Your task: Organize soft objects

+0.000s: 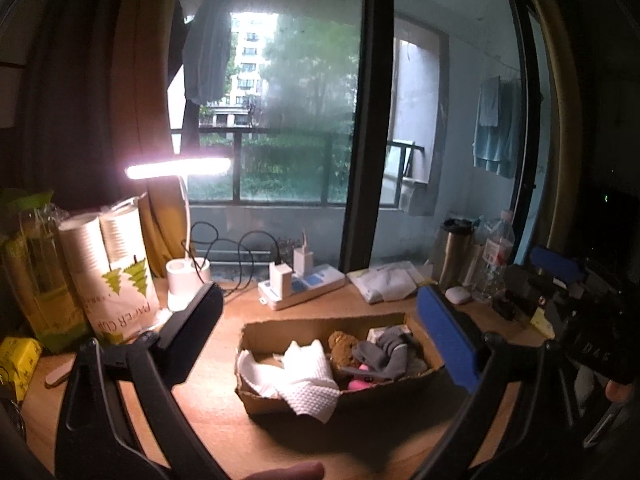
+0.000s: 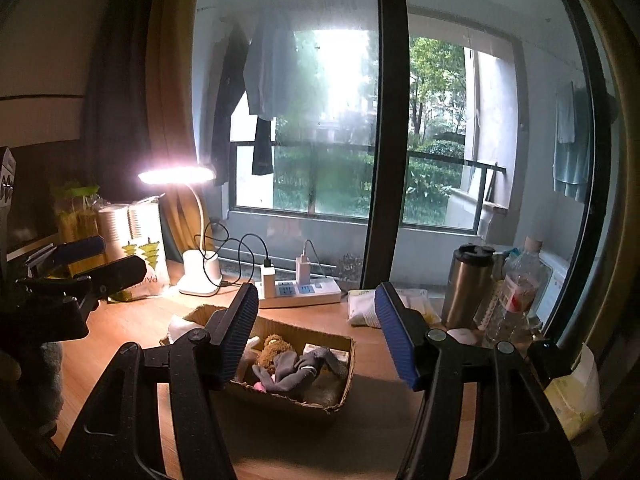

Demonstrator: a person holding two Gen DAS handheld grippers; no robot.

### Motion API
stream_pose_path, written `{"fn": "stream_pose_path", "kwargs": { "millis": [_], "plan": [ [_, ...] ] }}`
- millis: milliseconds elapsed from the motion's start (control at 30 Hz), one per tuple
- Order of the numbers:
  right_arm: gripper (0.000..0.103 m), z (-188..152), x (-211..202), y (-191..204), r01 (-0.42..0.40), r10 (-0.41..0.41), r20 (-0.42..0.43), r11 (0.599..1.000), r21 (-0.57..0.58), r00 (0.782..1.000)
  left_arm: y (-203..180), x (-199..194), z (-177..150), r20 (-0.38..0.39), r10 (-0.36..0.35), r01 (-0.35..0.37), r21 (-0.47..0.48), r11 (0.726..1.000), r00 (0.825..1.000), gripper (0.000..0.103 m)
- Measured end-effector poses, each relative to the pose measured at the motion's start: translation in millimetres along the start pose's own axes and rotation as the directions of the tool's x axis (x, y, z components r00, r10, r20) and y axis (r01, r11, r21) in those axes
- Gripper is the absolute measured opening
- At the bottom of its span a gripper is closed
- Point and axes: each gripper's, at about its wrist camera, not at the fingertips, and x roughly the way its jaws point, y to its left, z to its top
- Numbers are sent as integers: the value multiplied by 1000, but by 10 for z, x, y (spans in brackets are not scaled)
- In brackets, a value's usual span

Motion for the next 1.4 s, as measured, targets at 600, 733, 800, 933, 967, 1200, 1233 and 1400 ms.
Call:
{"fn": "stream_pose_path", "kwargs": {
  "millis": [600,733,800,933,967,1200,1233,1400],
  "plan": [
    [64,61,-37,11,4,-4,9,1000,-1,1000,-14,-65,83,15,0,0,2,1000,1000,99],
    [64,58,-29,7,5,-5,7,1000,-1,1000,-15,-57,82,14,1,-1,1,1000,1000,99],
    [64,54,-23,1,6,-6,4,1000,-1,1000,-15,-53,81,13,1,-1,2,1000,1000,99],
    [64,33,-4,-13,6,-6,-1,1000,2,1000,-16,-50,74,13,4,-4,2,1000,1000,99],
    [64,34,-4,-12,5,-5,-1,1000,2,1000,-16,-50,72,12,4,-4,1,1000,1000,99],
    [64,27,-6,-6,7,-7,0,1000,0,1000,-12,-51,64,12,5,-5,2,1000,1000,99],
    [64,24,-5,-5,7,-7,-2,1000,1,1000,-10,-50,63,11,5,-5,1,1000,1000,99],
    [64,26,-16,4,8,-8,-3,1000,1,1000,-12,-49,60,10,5,-5,0,1000,1000,99]
  ]
}}
